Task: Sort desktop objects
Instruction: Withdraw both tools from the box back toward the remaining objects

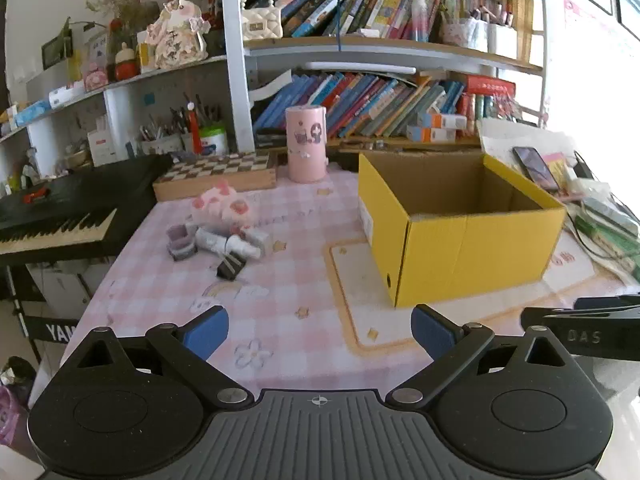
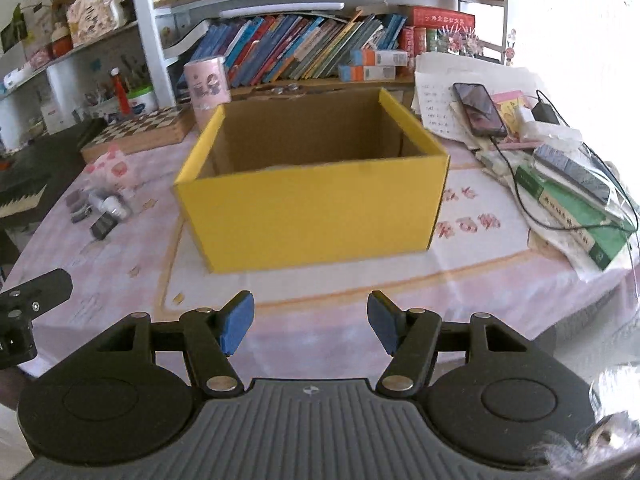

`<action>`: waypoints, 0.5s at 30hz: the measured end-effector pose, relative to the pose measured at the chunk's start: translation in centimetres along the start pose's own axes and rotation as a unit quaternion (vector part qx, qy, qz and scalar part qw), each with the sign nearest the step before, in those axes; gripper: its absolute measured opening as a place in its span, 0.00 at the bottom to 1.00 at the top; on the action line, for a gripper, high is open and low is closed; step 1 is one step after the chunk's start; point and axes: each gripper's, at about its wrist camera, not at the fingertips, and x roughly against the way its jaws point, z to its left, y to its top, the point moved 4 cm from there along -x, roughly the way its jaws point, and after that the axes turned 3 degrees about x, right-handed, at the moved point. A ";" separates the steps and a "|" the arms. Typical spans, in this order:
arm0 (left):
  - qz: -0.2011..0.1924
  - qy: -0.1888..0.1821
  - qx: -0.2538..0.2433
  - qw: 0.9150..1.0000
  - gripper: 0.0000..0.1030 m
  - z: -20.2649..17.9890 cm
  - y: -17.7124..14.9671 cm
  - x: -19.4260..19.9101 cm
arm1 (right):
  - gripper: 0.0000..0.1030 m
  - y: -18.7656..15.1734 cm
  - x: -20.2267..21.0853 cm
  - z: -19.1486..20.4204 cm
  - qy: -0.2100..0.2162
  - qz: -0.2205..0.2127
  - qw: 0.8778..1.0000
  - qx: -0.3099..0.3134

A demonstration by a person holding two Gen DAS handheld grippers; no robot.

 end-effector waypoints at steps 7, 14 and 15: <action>0.009 -0.008 -0.020 1.000 0.96 2.3 -2.2 2.3 | 0.60 -2.9 1.9 4.2 0.014 0.010 1.000 0.012; 0.020 0.010 -0.013 1.000 0.96 5.2 -3.8 3.6 | 0.60 -4.2 3.0 7.6 0.031 0.008 0.999 0.030; 0.021 0.013 -0.012 1.000 0.96 5.5 -3.9 3.8 | 0.60 -4.3 3.1 8.1 0.034 0.008 0.999 0.033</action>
